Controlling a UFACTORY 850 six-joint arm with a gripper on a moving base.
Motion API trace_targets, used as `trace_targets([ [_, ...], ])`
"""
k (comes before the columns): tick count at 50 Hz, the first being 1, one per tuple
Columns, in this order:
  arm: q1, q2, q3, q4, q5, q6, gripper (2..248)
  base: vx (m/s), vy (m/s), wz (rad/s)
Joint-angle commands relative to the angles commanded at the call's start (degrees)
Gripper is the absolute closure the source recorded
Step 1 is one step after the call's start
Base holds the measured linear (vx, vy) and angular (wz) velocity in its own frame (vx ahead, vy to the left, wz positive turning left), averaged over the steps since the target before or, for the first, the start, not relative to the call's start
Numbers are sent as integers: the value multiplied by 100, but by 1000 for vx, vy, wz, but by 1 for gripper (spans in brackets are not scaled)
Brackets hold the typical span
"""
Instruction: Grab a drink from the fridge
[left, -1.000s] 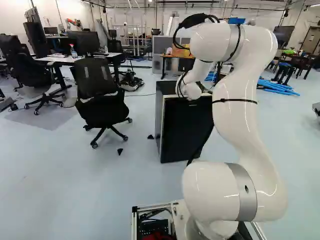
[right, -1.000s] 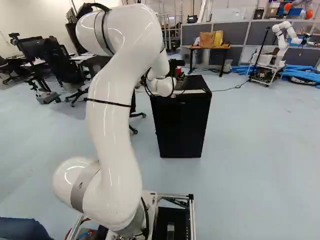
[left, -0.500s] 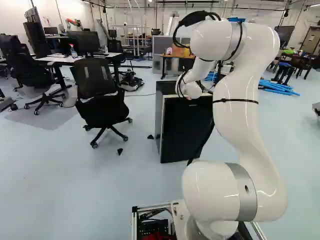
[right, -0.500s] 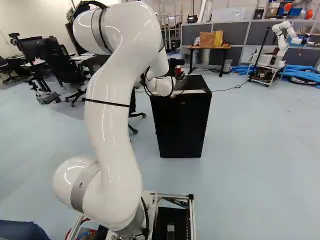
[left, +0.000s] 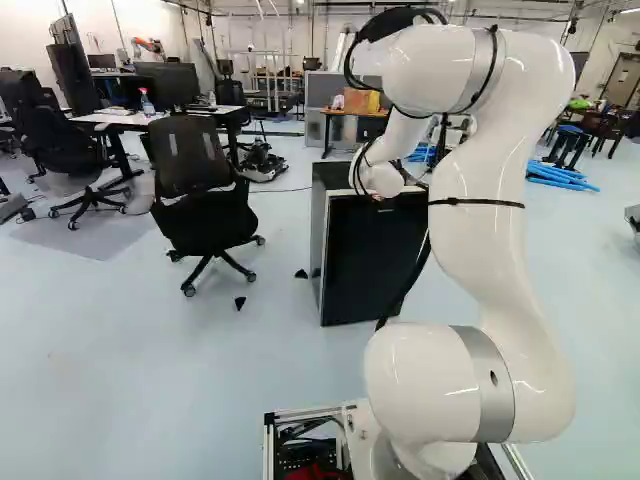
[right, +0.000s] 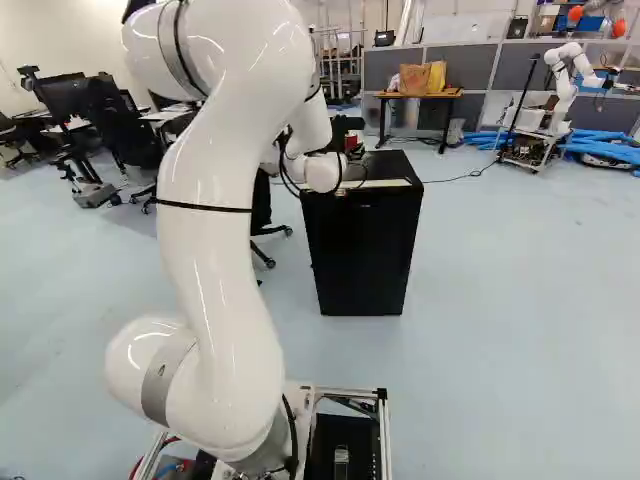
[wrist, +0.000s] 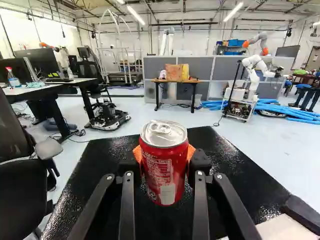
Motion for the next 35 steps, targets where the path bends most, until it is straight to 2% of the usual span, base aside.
trace_targets([
  [18, 124, 545, 643, 6, -61, 0, 151, 0, 0, 0],
  [35, 280, 1231, 1451, 14, -138, 0, 151, 0, 0, 0],
])
